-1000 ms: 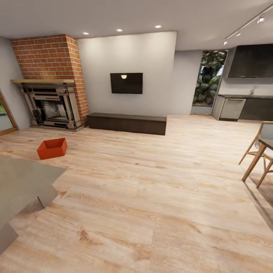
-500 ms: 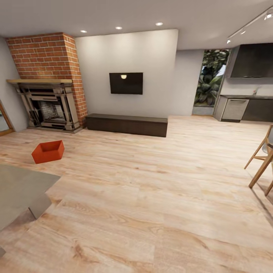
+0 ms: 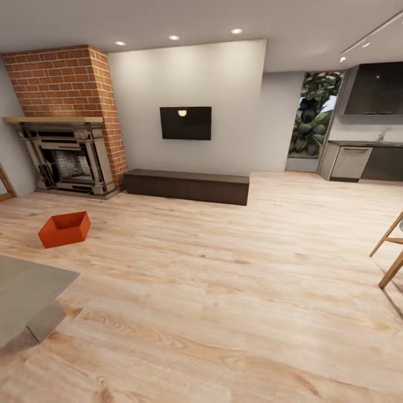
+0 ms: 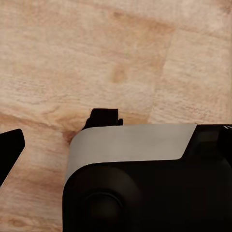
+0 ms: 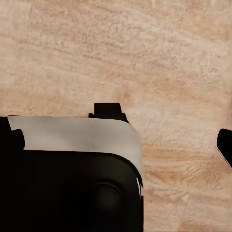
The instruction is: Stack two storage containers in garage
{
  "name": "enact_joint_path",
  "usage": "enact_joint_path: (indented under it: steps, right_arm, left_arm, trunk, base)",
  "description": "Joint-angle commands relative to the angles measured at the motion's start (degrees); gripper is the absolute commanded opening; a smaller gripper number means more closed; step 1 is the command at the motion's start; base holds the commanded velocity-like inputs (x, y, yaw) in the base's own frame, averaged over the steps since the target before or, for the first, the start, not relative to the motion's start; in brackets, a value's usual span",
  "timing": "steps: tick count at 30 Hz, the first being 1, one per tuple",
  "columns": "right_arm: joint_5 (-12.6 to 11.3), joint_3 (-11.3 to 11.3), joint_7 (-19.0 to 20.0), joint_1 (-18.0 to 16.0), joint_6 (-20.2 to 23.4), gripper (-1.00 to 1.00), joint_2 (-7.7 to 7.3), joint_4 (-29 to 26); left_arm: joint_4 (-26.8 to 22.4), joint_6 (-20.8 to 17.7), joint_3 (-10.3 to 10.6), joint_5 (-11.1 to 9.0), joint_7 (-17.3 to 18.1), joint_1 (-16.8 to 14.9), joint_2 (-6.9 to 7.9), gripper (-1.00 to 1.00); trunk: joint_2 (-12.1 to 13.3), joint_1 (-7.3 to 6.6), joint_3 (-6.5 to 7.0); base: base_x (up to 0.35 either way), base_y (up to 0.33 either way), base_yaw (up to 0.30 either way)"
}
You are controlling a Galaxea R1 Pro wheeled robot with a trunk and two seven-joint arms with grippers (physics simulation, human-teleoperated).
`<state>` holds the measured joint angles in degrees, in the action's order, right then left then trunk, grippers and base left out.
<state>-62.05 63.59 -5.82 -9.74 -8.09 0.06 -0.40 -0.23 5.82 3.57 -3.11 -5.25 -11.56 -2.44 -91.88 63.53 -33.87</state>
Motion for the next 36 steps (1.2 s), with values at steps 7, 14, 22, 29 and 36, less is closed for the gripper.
enact_joint_path:
  steps: [7,14,22,29,36]
  right_arm:
    - [-0.44,0.62,-0.24,-0.01,-0.09,1.0,0.37,-0.04]
    - [-0.46,0.48,-0.24,-0.01,-0.09,1.0,0.17,-0.04]
    - [-0.45,0.51,-0.24,-0.01,-0.09,1.0,0.25,-0.04]
    - [-0.45,0.52,-0.24,-0.01,-0.09,1.0,0.28,-0.04]
    - [-0.45,0.49,-0.24,-0.01,-0.09,1.0,0.22,-0.04]
  left_arm:
    - [0.06,0.19,0.38,-0.32,-0.2,-0.04,-0.02,1.0]
    - [0.06,0.2,0.38,-0.32,-0.2,-0.04,-0.02,1.0]
    - [0.09,0.24,0.38,-0.32,-0.2,-0.04,0.07,1.0]
    - [0.06,0.24,0.38,-0.32,-0.2,-0.04,0.07,1.0]
    - [0.06,0.24,0.38,-0.32,-0.2,-0.04,0.07,1.0]
  trunk:
    - [-0.02,0.03,-0.06]
    - [-0.02,0.03,-0.06]
    - [-0.02,0.03,-0.06]
    - [-0.02,0.03,-0.06]
    - [-0.02,0.03,-0.06]
  base:
    - [0.323,0.0,0.0]
    - [0.323,0.0,0.0]
    - [0.323,0.0,0.0]
    - [0.323,0.0,0.0]
    - [0.323,0.0,0.0]
